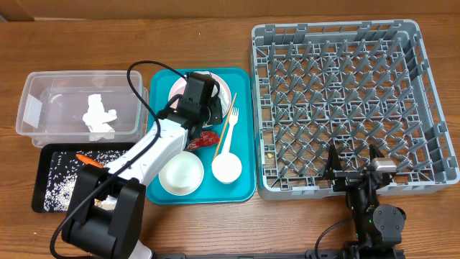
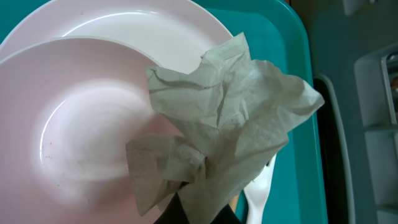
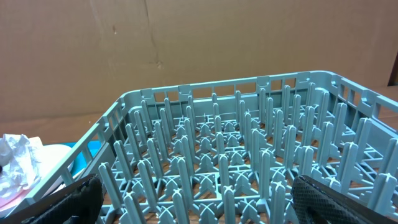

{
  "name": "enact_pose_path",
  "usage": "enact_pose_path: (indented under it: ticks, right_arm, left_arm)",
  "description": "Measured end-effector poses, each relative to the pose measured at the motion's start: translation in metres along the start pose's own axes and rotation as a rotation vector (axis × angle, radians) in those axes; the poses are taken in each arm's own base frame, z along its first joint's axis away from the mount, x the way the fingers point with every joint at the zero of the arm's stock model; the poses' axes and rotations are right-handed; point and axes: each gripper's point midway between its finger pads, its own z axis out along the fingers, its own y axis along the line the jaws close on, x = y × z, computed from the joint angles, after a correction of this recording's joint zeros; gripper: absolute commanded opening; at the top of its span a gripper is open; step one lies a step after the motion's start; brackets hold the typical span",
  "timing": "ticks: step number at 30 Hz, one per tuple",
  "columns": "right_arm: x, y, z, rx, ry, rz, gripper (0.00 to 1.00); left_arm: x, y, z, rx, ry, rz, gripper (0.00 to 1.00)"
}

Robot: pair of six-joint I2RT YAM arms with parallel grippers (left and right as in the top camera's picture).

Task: Sort waste into correct bins and load items into the dishwasher
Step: 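Lower the left gripper and close on the tissue on the plate, then lift the tissue with the left gripper and carry it over the clear bin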

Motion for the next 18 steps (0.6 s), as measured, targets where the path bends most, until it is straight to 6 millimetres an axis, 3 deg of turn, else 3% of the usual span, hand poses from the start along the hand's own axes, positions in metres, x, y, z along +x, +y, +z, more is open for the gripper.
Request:
enact_pose_path:
  ticks: [5, 10, 14, 18]
  right_arm:
    - [0.000, 0.000, 0.000, 0.000, 0.000, 0.000, 1.00]
    - [0.000, 0.000, 0.000, 0.001, 0.000, 0.000, 1.00]
    - [0.000, 0.000, 0.000, 0.001, 0.001, 0.000, 1.00]
    - [0.000, 0.000, 0.000, 0.001, 0.001, 0.000, 1.00]
  left_arm:
    - [-0.015, -0.005, -0.019, 0.022, -0.052, -0.005, 0.04]
    - [-0.066, -0.005, -0.079, 0.049, -0.239, -0.039, 0.04]
    - [-0.109, 0.020, -0.138, -0.016, -0.434, -0.100, 0.04]
    - [-0.125, 0.061, -0.164, -0.143, -0.519, -0.167, 0.04]
